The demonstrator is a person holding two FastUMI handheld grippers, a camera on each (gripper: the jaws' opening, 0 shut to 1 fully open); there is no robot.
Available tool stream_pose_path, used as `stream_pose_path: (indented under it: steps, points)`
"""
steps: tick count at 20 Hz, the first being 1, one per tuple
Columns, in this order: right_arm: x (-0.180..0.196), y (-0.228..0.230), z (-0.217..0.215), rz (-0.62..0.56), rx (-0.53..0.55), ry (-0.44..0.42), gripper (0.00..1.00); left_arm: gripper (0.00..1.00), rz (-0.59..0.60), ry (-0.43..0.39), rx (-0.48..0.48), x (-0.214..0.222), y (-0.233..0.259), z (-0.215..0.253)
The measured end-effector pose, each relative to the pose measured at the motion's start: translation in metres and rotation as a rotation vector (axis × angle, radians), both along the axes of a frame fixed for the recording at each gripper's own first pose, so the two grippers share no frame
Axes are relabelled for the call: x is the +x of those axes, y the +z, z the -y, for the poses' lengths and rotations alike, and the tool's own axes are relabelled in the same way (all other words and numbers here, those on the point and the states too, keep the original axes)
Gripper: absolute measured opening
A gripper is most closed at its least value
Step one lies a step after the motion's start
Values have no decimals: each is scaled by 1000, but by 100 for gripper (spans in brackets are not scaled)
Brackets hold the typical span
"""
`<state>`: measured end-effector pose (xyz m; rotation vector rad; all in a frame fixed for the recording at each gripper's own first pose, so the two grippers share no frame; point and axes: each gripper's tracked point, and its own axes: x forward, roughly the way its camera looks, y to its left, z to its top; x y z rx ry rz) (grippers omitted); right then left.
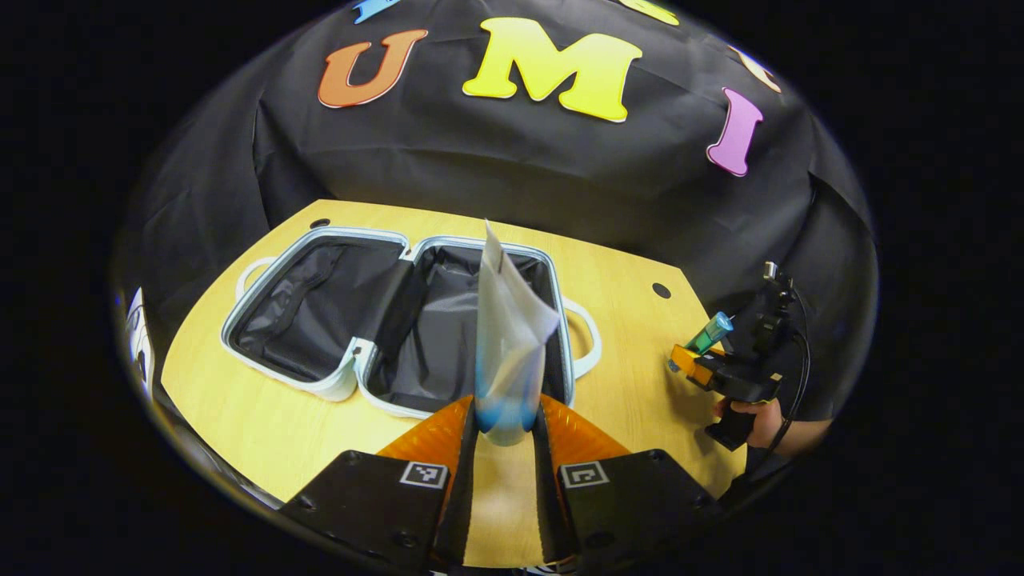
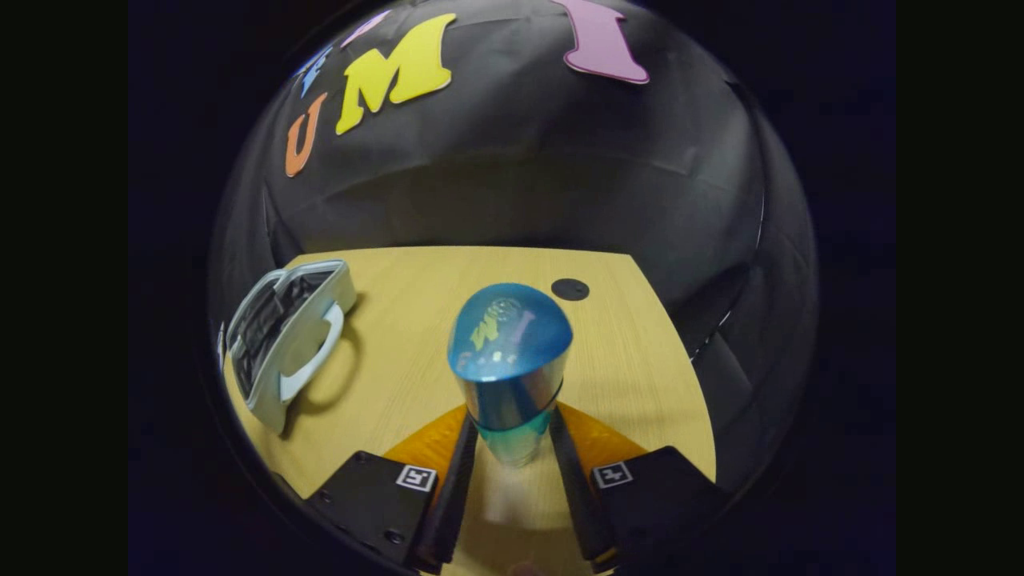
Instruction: First open the suitcase, pack the skin care products into it, and then close the suitcase.
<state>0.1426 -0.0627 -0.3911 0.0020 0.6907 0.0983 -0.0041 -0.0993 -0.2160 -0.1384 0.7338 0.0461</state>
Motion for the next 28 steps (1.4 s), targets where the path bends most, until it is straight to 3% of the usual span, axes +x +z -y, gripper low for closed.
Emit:
stream_pose_path:
  steps: [1, 3, 7, 10, 15, 18, 24, 28]
  points:
    - [3, -1, 0, -3, 5, -9, 41, 37, 1, -9, -12, 4, 4, 0]
    - [0, -1, 1, -12, 7, -7, 36, 37, -11, -24, -50, 9, 4, -1]
    - [-18, 21, 3, -54, 79, -1, 35, 37, -109, -138, -45, 26, -7, -11]
    - [-53, 58, -4, -86, 179, 38, 35, 37, -225, -192, -116, 49, -24, -23]
    - [-130, 116, -22, -158, 309, 141, 34, 37, -525, -233, -196, 63, -76, -53]
    - [-170, 141, -32, -185, 377, 147, 35, 37, -678, -252, -236, 67, -103, -55]
    - [-213, 158, -34, -193, 356, 136, 35, 36, -894, -272, -222, 68, -128, -73]
    - [-217, 168, -34, -177, 362, 122, 35, 36, -1010, -242, -199, 59, -133, -79]
